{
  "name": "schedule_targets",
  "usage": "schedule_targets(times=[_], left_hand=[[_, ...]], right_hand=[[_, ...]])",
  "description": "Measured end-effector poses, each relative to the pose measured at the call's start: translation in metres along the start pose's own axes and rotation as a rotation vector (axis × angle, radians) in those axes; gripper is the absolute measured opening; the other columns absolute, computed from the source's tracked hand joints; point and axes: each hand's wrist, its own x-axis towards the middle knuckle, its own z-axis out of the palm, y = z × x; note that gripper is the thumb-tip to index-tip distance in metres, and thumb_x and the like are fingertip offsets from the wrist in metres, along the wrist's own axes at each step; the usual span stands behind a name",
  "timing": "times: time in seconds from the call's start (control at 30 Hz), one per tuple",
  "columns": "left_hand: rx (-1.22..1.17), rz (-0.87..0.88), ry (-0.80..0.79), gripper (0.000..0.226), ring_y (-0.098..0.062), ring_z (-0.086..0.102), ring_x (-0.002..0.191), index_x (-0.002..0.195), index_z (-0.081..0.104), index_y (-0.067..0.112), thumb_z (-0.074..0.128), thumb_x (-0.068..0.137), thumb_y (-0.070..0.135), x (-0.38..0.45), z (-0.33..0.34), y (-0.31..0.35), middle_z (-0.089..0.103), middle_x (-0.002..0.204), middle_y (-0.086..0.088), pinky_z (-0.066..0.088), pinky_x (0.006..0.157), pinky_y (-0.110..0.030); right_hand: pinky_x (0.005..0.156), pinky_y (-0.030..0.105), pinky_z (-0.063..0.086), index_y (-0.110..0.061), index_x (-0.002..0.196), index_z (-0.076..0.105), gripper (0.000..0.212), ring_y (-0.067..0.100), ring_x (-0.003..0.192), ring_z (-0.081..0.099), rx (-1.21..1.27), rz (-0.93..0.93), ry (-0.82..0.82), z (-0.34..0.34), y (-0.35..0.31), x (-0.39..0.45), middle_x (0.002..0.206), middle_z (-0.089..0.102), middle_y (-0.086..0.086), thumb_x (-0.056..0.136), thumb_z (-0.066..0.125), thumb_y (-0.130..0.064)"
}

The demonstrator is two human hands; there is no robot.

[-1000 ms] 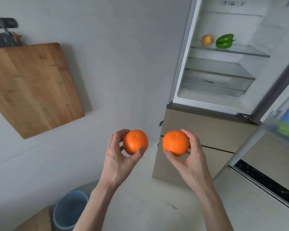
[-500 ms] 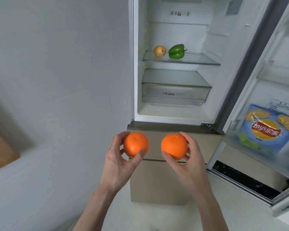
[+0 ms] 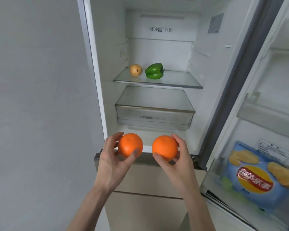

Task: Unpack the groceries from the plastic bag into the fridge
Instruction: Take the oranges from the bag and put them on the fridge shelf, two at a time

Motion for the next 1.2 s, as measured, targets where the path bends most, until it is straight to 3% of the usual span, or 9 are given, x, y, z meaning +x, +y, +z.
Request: schedule_targets(times=[0.13, 0.23, 0.37, 0.5, 0.73, 0.93, 1.1, 1.2], left_hand=[[-0.033, -0.024, 0.015, 0.062, -0.007, 0.064, 0.112, 0.125, 0.053, 0.044, 0.083, 0.071, 0.052, 0.029, 0.021, 0.000, 0.062, 0.126, 0.016, 0.056, 0.082, -0.022], [-0.007, -0.011, 0.017, 0.057, -0.007, 0.064, 0.111, 0.124, 0.053, 0.043, 0.087, 0.077, 0.041, 0.049, 0.031, -0.005, 0.062, 0.124, 0.019, 0.056, 0.078, -0.018], [-0.003, 0.013, 0.028, 0.056, 0.000, 0.061, 0.112, 0.123, 0.054, 0.041, 0.084, 0.075, 0.044, 0.079, 0.039, -0.012, 0.062, 0.122, 0.022, 0.052, 0.082, -0.010], [-0.023, 0.029, 0.030, 0.054, 0.004, 0.060, 0.112, 0.122, 0.054, 0.042, 0.088, 0.081, 0.031, 0.115, 0.050, -0.024, 0.061, 0.123, 0.019, 0.050, 0.083, -0.007], [-0.035, 0.063, 0.039, 0.056, -0.002, 0.061, 0.112, 0.124, 0.057, 0.036, 0.088, 0.077, 0.035, 0.188, 0.057, -0.047, 0.059, 0.124, 0.012, 0.049, 0.085, -0.008], [-0.045, 0.071, 0.064, 0.054, 0.003, 0.061, 0.108, 0.121, 0.059, 0.031, 0.088, 0.076, 0.033, 0.243, 0.063, -0.065, 0.062, 0.120, 0.013, 0.051, 0.086, -0.011], [0.042, 0.074, 0.081, 0.061, 0.007, 0.059, 0.105, 0.124, 0.061, 0.028, 0.082, 0.072, 0.052, 0.266, 0.069, -0.080, 0.065, 0.117, 0.012, 0.041, 0.080, 0.000], [0.070, 0.062, 0.098, 0.060, 0.003, 0.060, 0.105, 0.124, 0.062, 0.028, 0.086, 0.074, 0.049, 0.276, 0.074, -0.083, 0.066, 0.116, 0.012, 0.039, 0.078, 0.000]], right_hand=[[0.090, 0.026, 0.052, -0.051, 0.143, 0.033, 0.085, 0.010, 0.116, 0.060, 0.052, 0.035, 0.024, -0.001, 0.004, 0.041, 0.140, 0.044, -0.019, 0.076, 0.085, -0.047], [0.087, 0.025, 0.048, -0.054, 0.136, 0.036, 0.078, 0.009, 0.112, 0.060, 0.045, 0.030, 0.034, 0.002, 0.012, 0.068, 0.132, 0.046, -0.025, 0.076, 0.086, -0.047], [0.087, 0.019, 0.048, -0.056, 0.131, 0.037, 0.076, 0.010, 0.116, 0.058, 0.040, 0.002, 0.038, 0.011, 0.022, 0.098, 0.132, 0.043, -0.030, 0.074, 0.087, -0.048], [0.096, 0.034, 0.056, -0.044, 0.140, 0.041, 0.082, 0.016, 0.123, 0.057, 0.018, -0.012, 0.060, 0.019, 0.030, 0.129, 0.143, 0.043, -0.018, 0.073, 0.088, -0.044], [0.083, 0.015, 0.047, -0.046, 0.145, 0.038, 0.084, -0.001, 0.117, 0.057, 0.016, -0.031, 0.078, 0.048, 0.021, 0.198, 0.137, 0.051, -0.016, 0.076, 0.085, -0.050], [0.093, 0.023, 0.049, -0.040, 0.144, 0.042, 0.080, 0.003, 0.118, 0.059, -0.002, -0.019, 0.131, 0.068, 0.035, 0.245, 0.135, 0.055, -0.014, 0.078, 0.086, -0.047], [0.096, 0.028, 0.050, -0.031, 0.143, 0.049, 0.077, 0.012, 0.115, 0.060, -0.079, -0.031, 0.191, 0.071, 0.048, 0.274, 0.136, 0.051, -0.009, 0.077, 0.087, -0.041], [0.098, 0.032, 0.052, -0.031, 0.141, 0.049, 0.077, 0.014, 0.115, 0.060, -0.106, -0.017, 0.179, 0.074, 0.053, 0.291, 0.135, 0.050, -0.009, 0.076, 0.087, -0.044]])
